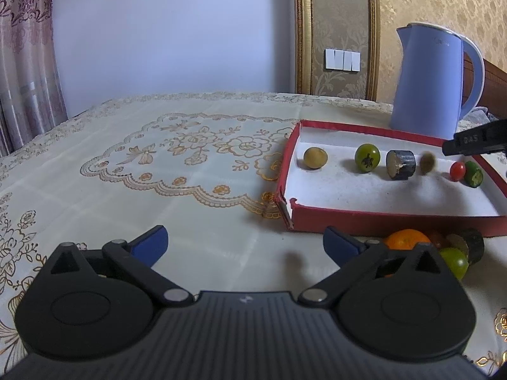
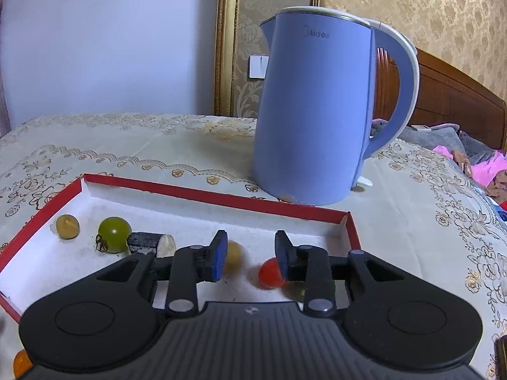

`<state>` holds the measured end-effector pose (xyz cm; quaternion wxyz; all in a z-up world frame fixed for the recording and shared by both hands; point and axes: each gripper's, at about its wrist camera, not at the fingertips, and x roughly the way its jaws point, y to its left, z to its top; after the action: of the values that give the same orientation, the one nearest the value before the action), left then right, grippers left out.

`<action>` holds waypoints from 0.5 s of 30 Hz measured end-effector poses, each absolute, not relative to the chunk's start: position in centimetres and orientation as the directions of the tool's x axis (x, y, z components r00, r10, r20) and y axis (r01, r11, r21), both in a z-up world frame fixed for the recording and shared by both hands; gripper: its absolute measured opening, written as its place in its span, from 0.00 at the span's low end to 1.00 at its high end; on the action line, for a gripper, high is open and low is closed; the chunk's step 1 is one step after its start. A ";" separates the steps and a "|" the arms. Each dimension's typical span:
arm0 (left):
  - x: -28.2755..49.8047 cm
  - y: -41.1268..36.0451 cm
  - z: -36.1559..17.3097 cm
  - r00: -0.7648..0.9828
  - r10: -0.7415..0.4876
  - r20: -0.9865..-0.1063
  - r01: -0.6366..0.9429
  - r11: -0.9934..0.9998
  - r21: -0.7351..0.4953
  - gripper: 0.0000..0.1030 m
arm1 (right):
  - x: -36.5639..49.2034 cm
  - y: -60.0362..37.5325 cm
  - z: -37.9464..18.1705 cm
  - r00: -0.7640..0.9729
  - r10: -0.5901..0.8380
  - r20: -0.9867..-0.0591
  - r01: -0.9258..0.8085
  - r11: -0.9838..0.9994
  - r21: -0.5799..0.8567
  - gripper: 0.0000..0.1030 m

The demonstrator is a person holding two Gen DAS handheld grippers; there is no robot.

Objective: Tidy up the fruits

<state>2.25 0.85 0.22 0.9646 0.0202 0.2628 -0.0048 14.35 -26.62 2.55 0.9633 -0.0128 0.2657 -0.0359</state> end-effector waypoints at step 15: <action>2.1 1.9 0.4 0.865 -0.002 -0.502 -0.011 1.000 -0.024 1.00 | 0.0 -24.7 0.8 0.875 0.172 -0.453 -0.133 0.984 0.116 0.39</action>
<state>2.12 1.86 0.36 0.9655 -0.0129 0.2600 0.0022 -0.03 -24.71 0.78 0.9674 0.0407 0.2373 0.0787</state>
